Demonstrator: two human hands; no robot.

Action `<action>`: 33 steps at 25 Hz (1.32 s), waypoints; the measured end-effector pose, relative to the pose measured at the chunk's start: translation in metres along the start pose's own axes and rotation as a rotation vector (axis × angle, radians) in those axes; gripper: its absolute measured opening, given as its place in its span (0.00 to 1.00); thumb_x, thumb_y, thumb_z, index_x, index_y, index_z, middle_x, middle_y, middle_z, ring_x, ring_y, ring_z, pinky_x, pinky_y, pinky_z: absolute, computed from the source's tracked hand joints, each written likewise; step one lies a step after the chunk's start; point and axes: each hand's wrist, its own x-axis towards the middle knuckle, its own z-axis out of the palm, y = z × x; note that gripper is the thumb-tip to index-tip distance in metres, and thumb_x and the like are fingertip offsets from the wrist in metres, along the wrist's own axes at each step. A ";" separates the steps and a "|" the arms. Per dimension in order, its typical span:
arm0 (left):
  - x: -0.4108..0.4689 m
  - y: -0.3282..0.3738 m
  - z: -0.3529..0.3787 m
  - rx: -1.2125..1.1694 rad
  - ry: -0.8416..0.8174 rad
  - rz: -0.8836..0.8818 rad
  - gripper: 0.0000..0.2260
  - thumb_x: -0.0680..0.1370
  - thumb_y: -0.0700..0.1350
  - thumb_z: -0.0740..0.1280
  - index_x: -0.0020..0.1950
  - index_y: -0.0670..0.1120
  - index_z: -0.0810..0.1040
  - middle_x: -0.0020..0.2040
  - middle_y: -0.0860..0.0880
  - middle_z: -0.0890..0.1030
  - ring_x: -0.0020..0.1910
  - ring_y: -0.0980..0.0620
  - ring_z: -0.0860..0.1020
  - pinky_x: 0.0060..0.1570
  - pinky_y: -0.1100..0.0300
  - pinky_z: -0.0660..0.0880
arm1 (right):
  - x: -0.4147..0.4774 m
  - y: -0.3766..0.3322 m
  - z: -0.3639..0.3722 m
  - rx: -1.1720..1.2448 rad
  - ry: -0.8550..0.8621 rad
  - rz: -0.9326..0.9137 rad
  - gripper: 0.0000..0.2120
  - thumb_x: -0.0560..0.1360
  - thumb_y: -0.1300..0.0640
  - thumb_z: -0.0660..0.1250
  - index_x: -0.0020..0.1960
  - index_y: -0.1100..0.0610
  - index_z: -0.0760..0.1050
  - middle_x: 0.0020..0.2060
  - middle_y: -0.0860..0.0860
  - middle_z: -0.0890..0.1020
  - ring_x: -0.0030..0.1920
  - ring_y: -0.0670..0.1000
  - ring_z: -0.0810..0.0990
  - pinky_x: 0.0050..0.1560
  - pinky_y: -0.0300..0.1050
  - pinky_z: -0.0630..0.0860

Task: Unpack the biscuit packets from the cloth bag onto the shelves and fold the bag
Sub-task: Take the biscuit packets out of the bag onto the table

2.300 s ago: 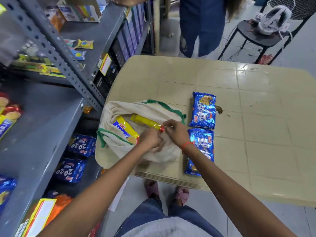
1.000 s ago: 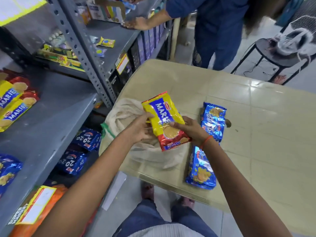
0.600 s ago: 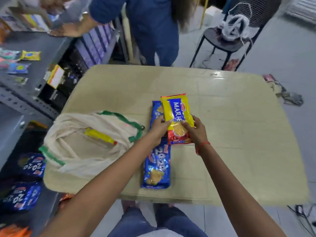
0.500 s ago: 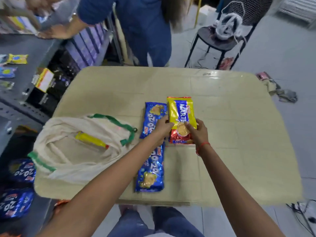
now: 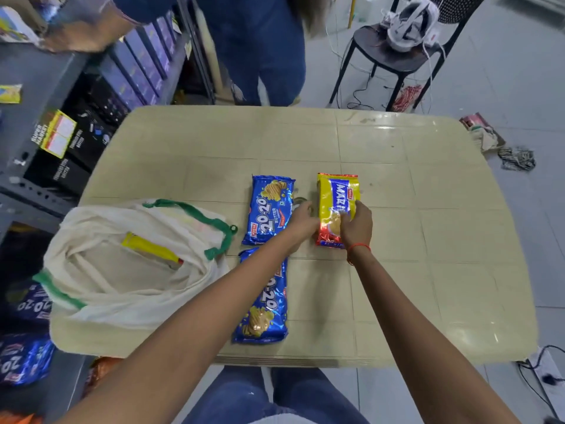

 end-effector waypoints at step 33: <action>-0.089 -0.119 -0.253 -0.859 0.459 -0.412 0.18 0.72 0.50 0.72 0.57 0.43 0.76 0.40 0.45 0.80 0.36 0.49 0.77 0.31 0.58 0.74 | -0.118 -0.138 0.190 -0.214 -0.758 -0.372 0.23 0.70 0.57 0.74 0.62 0.62 0.74 0.55 0.62 0.81 0.48 0.55 0.80 0.45 0.38 0.79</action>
